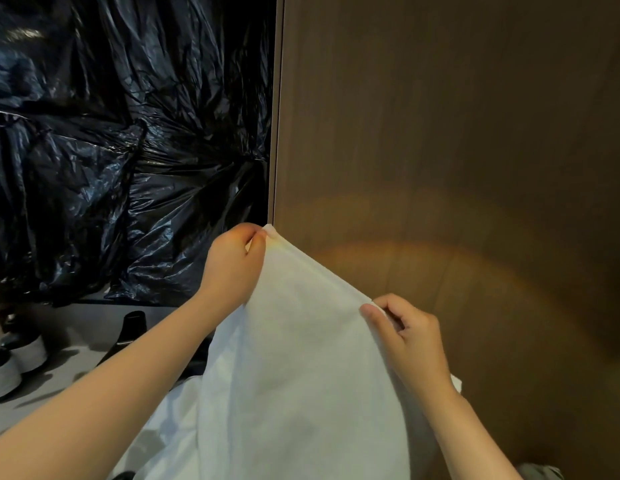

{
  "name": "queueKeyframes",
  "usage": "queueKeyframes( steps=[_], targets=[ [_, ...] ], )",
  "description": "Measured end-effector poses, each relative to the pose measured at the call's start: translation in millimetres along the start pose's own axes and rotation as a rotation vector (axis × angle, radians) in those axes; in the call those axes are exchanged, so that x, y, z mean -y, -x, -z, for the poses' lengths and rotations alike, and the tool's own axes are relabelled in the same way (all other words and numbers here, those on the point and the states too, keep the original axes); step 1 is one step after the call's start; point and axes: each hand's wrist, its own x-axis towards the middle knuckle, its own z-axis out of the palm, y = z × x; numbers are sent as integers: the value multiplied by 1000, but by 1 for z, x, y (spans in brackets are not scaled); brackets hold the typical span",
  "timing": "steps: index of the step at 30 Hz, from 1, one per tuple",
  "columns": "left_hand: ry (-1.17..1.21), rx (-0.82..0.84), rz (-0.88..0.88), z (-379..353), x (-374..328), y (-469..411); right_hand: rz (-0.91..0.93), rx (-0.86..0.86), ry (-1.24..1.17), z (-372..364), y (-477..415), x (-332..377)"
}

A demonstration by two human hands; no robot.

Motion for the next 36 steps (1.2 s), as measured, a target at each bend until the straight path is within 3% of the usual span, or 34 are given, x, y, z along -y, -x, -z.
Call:
queueKeyframes(
  steps=[7,15,22,29,36],
  targets=[
    [20,-46,30,-2,5,-1,43,33,95,11,-17,-1],
    [-10,-88,93,-1,22,-6,-19,222,195,17,-5,-14],
    [-25,-84,63,1,29,-5,-14,89,261,19,-11,-19],
    [-51,-88,162,-3,55,-14,-23,281,356,35,-3,-39],
    [-66,-50,192,-12,70,-16,-6,293,581,55,8,-66]
  ],
)
